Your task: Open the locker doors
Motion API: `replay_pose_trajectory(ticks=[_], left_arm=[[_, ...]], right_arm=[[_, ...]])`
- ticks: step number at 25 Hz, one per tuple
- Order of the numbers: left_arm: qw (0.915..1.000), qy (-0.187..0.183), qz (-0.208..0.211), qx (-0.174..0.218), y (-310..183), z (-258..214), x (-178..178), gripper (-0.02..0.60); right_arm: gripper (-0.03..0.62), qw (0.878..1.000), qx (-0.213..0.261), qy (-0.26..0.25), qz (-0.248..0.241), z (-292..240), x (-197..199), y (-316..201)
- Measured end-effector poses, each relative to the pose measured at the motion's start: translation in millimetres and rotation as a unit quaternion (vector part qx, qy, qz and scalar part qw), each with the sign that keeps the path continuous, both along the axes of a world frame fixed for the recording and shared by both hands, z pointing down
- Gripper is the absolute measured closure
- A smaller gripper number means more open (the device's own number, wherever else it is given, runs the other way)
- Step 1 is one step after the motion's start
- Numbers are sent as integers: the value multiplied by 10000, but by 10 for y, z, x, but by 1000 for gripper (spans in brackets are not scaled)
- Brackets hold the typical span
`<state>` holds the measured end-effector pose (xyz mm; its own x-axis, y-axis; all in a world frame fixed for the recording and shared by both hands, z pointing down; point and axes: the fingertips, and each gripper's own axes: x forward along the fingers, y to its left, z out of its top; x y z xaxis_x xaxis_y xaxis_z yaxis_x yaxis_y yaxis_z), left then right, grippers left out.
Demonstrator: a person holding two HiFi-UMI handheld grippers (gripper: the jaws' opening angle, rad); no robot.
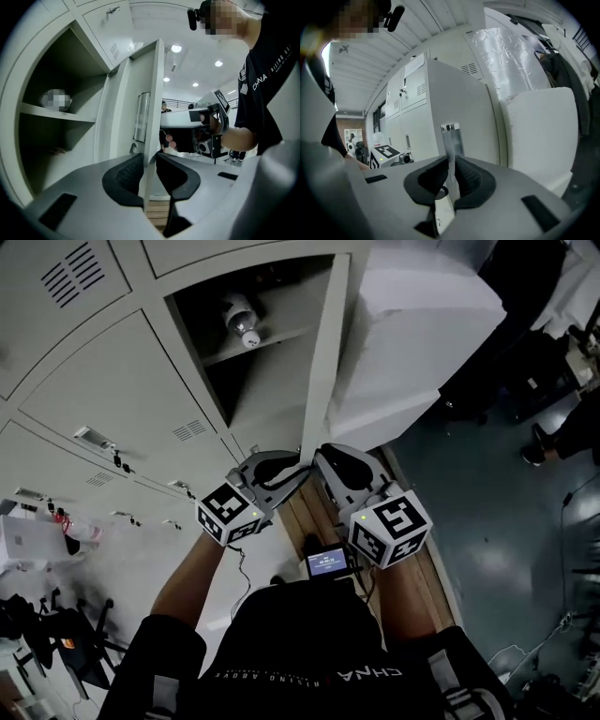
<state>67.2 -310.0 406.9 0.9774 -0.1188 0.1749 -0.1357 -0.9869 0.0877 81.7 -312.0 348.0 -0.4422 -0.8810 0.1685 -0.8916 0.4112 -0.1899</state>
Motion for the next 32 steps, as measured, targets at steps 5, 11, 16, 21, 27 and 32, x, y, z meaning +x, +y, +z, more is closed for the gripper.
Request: replay_pose_trajectory(ticks=[5, 11, 16, 21, 27, 32], left_arm=[[9980, 188, 521, -312, 141, 9, 325, 499], [9957, 236, 850, -295, 227, -5, 722, 514], [9939, 229, 1042, -289, 283, 11, 1013, 517], [9932, 275, 1105, -241, 266, 16, 1268, 517], [9926, 337, 1116, -337, 249, 9, 1595, 517], [9933, 248, 1078, -328, 186, 33, 1696, 517]], right_arm=[[533, 9974, -18, 24, 714, -39, 368, 198], [533, 9927, 43, -8, 1203, -129, 773, 320], [527, 9894, 196, 2, 1441, -277, 1038, 383], [468, 9849, 207, 413, 1666, -308, 1215, 329], [468, 9753, 93, 479, 2156, -176, 1571, 223], [477, 9728, 86, 247, 2301, -122, 1774, 129]])
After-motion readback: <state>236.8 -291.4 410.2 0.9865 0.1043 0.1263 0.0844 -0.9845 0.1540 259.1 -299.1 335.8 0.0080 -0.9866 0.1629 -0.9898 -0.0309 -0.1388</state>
